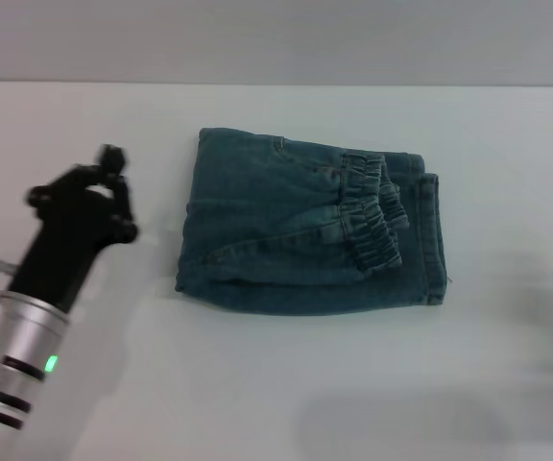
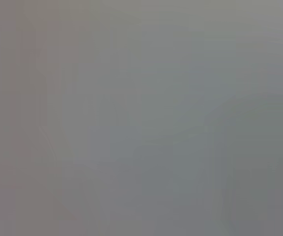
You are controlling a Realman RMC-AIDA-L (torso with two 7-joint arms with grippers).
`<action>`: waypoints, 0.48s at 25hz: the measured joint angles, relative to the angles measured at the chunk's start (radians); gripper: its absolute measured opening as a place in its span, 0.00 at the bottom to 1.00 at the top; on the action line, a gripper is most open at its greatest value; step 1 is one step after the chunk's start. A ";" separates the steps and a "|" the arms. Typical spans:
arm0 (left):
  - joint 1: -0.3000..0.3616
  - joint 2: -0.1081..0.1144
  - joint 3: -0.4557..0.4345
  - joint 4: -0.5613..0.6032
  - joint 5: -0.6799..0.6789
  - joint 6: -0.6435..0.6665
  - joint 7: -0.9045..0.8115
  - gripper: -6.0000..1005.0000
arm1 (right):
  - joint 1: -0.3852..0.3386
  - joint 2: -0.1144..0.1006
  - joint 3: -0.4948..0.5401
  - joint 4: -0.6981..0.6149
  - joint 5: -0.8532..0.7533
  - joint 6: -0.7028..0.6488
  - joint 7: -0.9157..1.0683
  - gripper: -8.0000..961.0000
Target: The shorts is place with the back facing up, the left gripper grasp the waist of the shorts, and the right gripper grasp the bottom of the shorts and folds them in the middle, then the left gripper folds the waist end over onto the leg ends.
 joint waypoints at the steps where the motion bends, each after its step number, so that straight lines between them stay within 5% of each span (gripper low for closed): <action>1: 0.000 0.000 0.000 0.000 0.000 0.000 0.000 0.08 | 0.003 0.000 0.002 -0.008 0.012 0.004 -0.012 0.16; 3: 0.049 -0.001 -0.113 0.026 -0.002 -0.007 -0.045 0.08 | 0.004 0.000 0.009 -0.015 0.040 0.006 -0.020 0.17; 7: 0.072 -0.001 -0.133 0.028 -0.002 -0.005 -0.050 0.09 | -0.015 -0.001 0.013 -0.024 0.098 0.007 -0.022 0.18; 12: 0.086 -0.002 -0.130 0.033 -0.002 -0.017 -0.045 0.32 | -0.036 -0.003 0.015 -0.030 0.102 0.007 -0.021 0.20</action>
